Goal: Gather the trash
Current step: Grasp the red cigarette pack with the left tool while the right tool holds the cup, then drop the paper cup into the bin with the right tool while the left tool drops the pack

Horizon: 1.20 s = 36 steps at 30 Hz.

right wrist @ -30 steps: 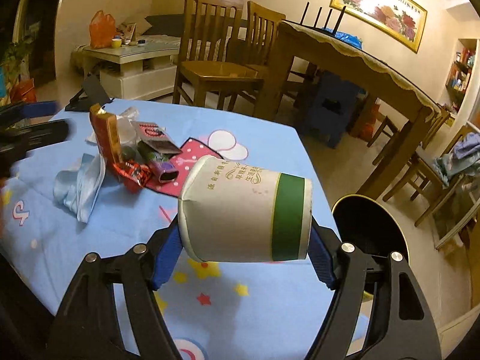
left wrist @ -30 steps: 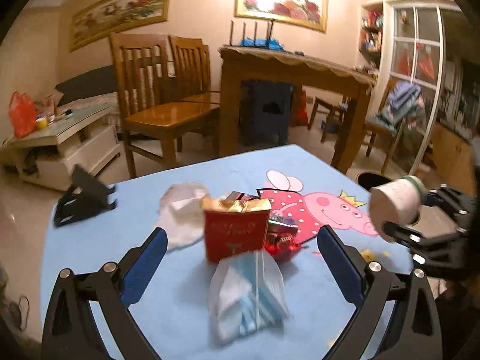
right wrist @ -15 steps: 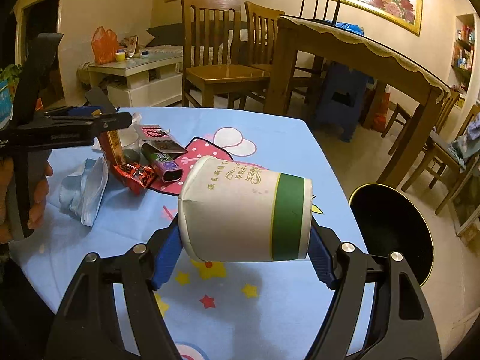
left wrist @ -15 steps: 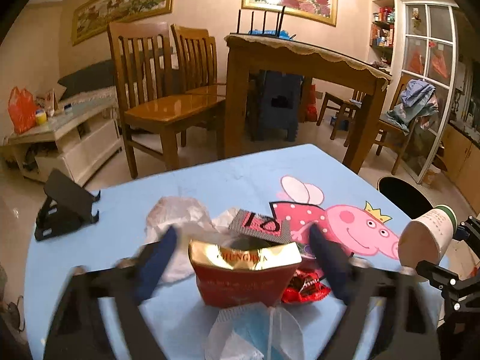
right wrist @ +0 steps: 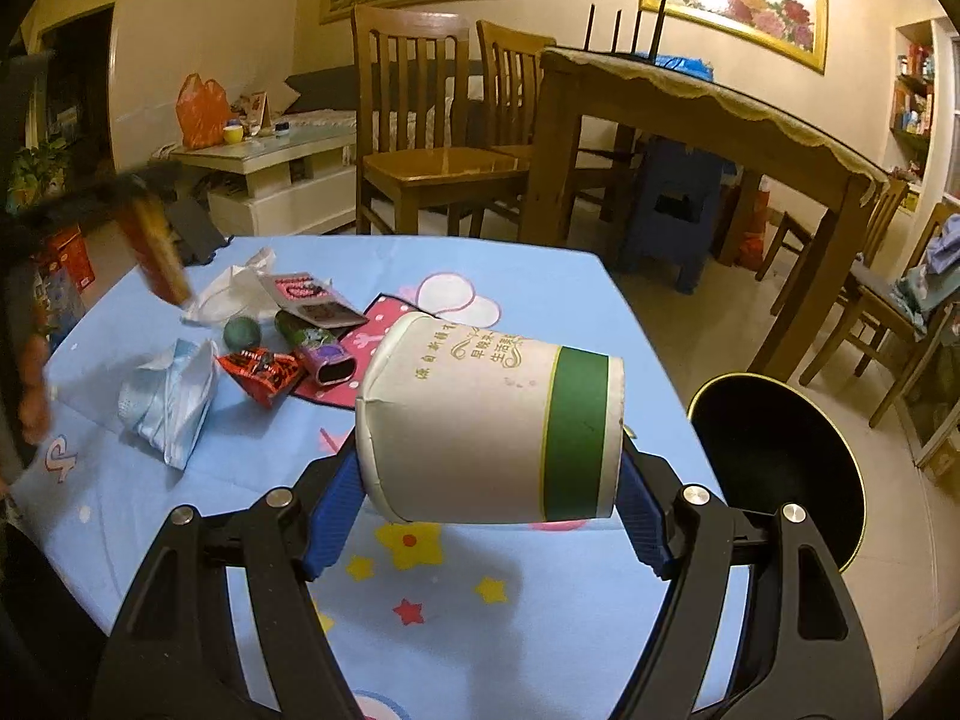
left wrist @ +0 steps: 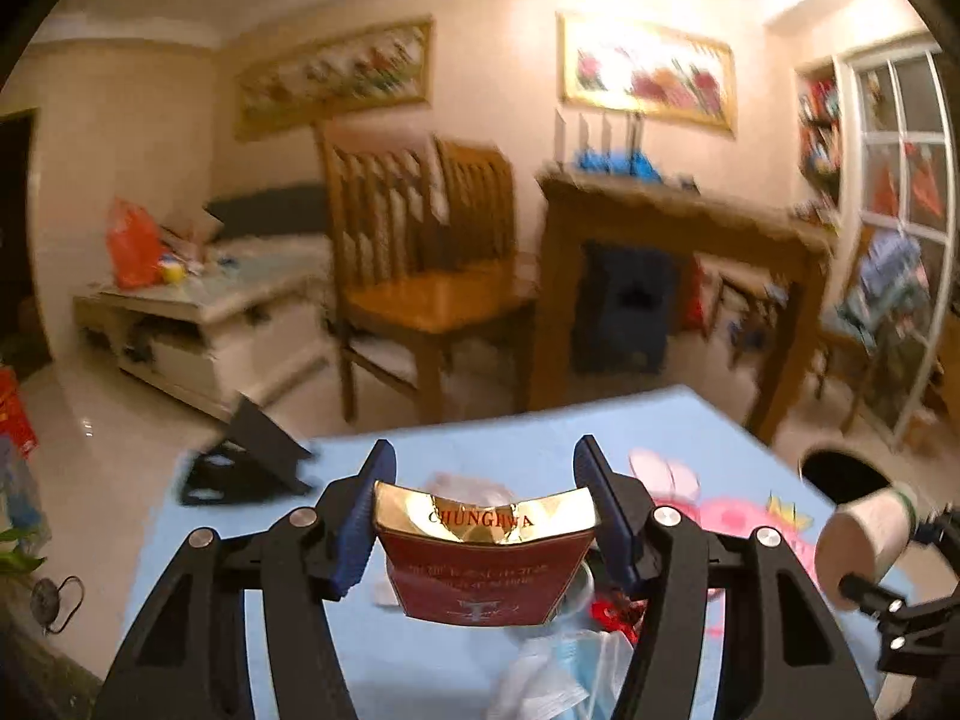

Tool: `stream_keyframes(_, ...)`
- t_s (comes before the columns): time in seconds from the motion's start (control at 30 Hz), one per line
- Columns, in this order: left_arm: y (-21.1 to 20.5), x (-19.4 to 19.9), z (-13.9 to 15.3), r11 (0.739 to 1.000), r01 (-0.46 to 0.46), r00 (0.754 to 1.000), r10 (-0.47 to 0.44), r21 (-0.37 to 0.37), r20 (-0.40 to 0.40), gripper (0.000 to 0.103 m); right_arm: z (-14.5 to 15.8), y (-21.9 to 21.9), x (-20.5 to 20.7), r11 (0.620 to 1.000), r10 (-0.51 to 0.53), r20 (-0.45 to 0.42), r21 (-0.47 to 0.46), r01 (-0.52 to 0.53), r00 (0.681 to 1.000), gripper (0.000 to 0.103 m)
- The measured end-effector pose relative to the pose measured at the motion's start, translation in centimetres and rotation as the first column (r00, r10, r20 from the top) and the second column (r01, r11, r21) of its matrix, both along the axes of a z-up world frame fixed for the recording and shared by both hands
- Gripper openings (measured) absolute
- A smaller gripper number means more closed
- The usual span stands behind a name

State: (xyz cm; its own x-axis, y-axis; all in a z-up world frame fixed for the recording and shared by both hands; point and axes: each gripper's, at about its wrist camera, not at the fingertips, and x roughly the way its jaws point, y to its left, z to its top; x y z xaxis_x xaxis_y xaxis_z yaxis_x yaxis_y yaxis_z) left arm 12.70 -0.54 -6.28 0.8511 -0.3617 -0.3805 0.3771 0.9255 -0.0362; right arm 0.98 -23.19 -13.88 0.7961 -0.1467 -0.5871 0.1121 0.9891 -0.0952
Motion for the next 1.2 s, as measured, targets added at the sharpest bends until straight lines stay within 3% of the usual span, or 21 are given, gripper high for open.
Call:
stream_keyframes(0.1, 1.4, -2.1, 1.3, 0.999, -0.040, 0.998, 0.041, -0.023, 0.050, 0.059, -0.1, 0.3, -0.1, 1.000, 0.001, 0.002, -0.009, -0.001, 1.000, 0.073)
stream_keyframes(0.2, 1.8, -2.9, 1.2, 0.999, -0.041, 0.999, 0.041, -0.031, 0.023, 0.059, -0.7, 0.7, 0.0, 1.000, 0.012, -0.020, -0.023, -0.012, 1.000, 0.073)
stream_keyframes(0.43, 0.1, -5.6, 3.2, 0.998, 0.032, 0.998, -0.030, -0.049, 0.046, 0.059, 1.2, -2.4, -0.8, 0.999, -0.054, 0.017, -0.003, 0.054, 0.998, 0.073)
stream_keyframes(0.57, -3.1, -7.3, 4.1, 0.993, 0.108, 0.992, -0.104, -0.044, 0.075, 0.059, 2.9, -6.3, -0.9, 0.992, -0.123, 0.021, -0.022, 0.123, 0.992, 0.073)
stream_keyframes(0.7, -6.9, -8.3, 3.8, 0.983, 0.181, 0.981, -0.178, -0.039, 0.072, 0.059, 2.5, -10.6, -0.8, 0.979, -0.200, -0.026, -0.038, 0.199, 0.979, 0.073)
stream_keyframes(0.97, -15.5, -9.4, 3.0, 0.947, 0.321, 0.946, -0.321, 0.005, 0.048, 0.059, 2.6, -21.5, 0.6, 0.914, -0.400, -0.056, 0.046, 0.402, 0.915, 0.073)
stream_keyframes(1.03, -17.7, -9.7, 3.0, 0.935, 0.355, 0.934, -0.355, 0.016, 0.044, 0.059, 2.0, -23.8, 1.5, 0.899, -0.429, -0.088, 0.059, 0.434, 0.899, 0.075)
stream_keyframes(1.1, -19.6, -9.8, 2.8, 0.925, 0.379, 0.924, -0.380, 0.027, 0.038, 0.059, 1.1, -25.3, 1.7, 0.886, -0.449, -0.093, 0.083, 0.456, 0.889, 0.089)
stream_keyframes(1.2, -22.9, -10.0, 2.0, 0.907, 0.419, 0.907, -0.421, 0.051, 0.025, 0.059, 1.1, -26.7, 0.8, 0.878, -0.455, -0.055, 0.141, 0.458, 0.889, 0.089)
